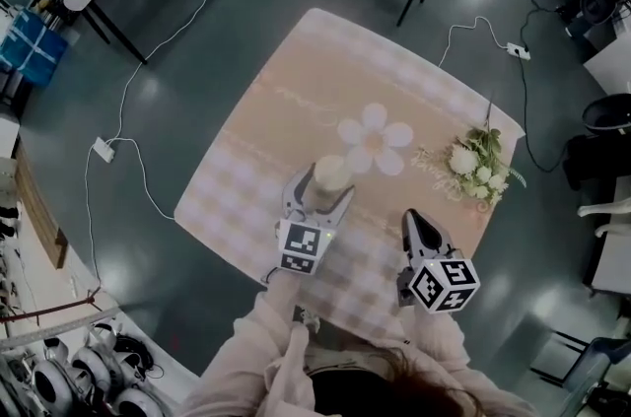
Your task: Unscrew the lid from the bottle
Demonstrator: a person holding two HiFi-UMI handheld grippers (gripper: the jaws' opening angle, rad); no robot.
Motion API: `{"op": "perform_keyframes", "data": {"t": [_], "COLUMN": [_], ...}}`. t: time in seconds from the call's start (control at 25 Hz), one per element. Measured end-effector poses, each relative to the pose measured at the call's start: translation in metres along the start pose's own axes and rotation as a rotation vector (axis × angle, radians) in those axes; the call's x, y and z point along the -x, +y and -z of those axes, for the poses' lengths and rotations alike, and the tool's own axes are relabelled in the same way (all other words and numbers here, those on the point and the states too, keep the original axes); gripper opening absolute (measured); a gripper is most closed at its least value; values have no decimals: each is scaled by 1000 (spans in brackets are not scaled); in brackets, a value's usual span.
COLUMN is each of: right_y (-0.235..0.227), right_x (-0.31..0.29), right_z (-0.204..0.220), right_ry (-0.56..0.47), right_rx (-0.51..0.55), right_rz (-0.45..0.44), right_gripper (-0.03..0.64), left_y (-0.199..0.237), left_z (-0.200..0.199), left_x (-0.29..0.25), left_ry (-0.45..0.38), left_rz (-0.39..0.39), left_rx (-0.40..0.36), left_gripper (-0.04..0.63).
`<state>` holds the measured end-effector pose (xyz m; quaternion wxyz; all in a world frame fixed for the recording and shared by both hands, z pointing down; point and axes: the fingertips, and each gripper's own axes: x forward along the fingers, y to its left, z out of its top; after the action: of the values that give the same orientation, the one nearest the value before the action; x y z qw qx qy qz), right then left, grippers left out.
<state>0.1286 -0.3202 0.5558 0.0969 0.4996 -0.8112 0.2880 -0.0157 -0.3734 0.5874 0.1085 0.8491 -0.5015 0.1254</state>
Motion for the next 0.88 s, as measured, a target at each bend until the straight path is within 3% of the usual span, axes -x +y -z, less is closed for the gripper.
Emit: {"op": "perform_keyframes", "data": {"t": [0.48, 0.88], "right_y": [-26, -12], "right_x": [-13, 4], "right_z": [4, 1], "right_ry": [5, -26], "right_rx": [-80, -36], "right_rz": [-17, -5], "right_gripper": [12, 12], "left_y": [-1, -21], "left_z": [-5, -1], "left_x": [-31, -7], "left_ry": [-4, 76], "left_rz": [-35, 43], "left_rx": [-76, -83], "left_gripper": [314, 314]}}
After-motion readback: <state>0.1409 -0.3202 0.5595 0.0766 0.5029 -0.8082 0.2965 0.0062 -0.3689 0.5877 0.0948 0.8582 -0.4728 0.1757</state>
